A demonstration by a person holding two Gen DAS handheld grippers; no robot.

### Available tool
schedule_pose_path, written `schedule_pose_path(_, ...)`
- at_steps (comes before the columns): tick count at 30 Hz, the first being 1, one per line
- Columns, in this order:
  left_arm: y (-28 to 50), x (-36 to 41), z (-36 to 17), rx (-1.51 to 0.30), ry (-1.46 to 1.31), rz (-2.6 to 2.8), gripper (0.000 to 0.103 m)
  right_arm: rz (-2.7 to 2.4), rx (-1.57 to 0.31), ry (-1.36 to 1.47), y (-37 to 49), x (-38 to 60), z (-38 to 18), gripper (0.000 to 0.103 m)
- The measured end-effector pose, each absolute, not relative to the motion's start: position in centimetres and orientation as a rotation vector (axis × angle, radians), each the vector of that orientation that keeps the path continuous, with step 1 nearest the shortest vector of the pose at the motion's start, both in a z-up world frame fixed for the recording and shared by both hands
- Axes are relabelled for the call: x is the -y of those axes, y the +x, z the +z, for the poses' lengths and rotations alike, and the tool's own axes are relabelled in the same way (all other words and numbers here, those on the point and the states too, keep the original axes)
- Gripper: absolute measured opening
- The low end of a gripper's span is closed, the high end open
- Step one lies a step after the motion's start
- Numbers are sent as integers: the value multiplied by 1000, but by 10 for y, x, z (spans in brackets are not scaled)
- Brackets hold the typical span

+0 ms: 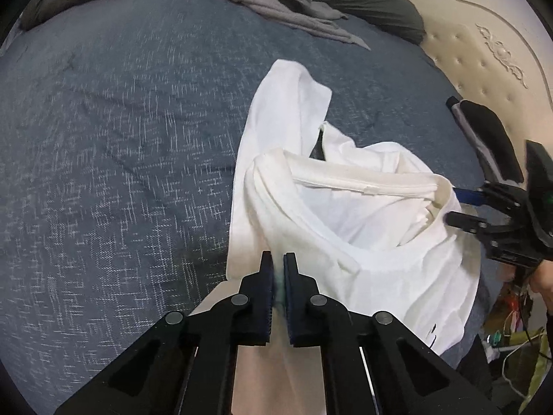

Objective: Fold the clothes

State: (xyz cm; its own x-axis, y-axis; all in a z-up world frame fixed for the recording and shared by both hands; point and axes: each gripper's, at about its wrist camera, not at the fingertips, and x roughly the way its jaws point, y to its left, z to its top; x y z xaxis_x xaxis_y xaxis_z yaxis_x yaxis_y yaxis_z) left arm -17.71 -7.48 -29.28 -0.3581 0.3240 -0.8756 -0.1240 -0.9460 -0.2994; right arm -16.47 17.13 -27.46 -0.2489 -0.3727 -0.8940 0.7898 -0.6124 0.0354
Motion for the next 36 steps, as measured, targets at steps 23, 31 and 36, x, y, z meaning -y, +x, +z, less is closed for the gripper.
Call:
schedule_pose_path(23, -116, 84, -297, 65, -1600, 2297, 10, -2002, -434, 1156, -146, -246, -248, 4)
schedule_pose_path(31, -140, 83, -276, 137, -1508, 2368, 45, -1974, -435, 1141, -137, -244, -242, 4)
schedule_pose_path(36, -161, 66, -293, 130, -1565, 2285, 49, -1964, -426, 1154, -133, -243, -245, 4)
